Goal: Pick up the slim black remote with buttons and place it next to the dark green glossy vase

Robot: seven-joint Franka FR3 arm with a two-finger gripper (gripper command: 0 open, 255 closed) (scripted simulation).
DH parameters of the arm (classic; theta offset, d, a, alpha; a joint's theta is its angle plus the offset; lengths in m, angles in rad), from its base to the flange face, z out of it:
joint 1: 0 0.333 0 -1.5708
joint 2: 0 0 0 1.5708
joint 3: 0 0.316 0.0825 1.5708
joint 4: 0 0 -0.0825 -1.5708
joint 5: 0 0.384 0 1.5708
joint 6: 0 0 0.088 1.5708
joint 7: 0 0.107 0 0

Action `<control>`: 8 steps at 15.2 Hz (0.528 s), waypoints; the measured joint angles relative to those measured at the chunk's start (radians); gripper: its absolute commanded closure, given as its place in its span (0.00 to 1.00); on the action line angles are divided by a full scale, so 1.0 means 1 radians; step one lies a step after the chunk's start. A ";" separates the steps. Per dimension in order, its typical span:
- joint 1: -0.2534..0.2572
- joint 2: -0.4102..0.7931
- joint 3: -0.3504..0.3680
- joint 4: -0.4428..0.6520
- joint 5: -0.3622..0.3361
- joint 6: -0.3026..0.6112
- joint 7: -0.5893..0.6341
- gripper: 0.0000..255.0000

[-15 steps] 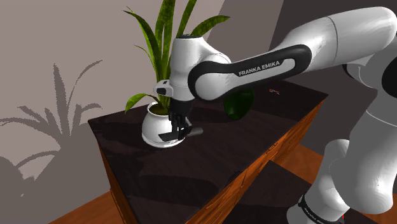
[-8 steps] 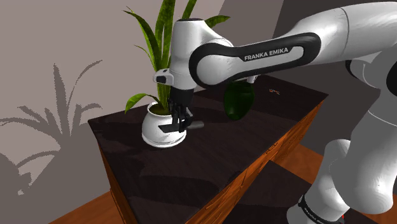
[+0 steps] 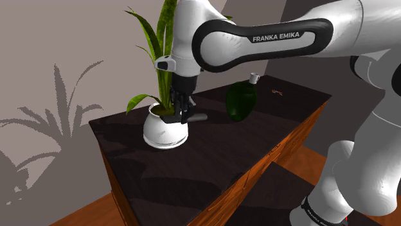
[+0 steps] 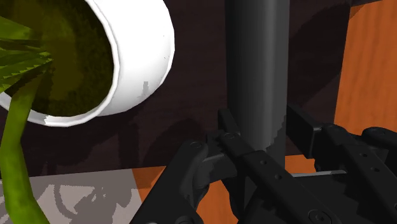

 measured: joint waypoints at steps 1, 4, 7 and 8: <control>-0.001 -0.003 -0.001 0.008 0.001 -0.011 -0.002 1.00; 0.000 0.004 0.000 0.057 0.000 -0.053 -0.001 1.00; 0.001 0.008 0.001 0.105 -0.001 -0.097 -0.002 1.00; 0.001 0.010 0.001 0.120 -0.001 -0.110 -0.003 1.00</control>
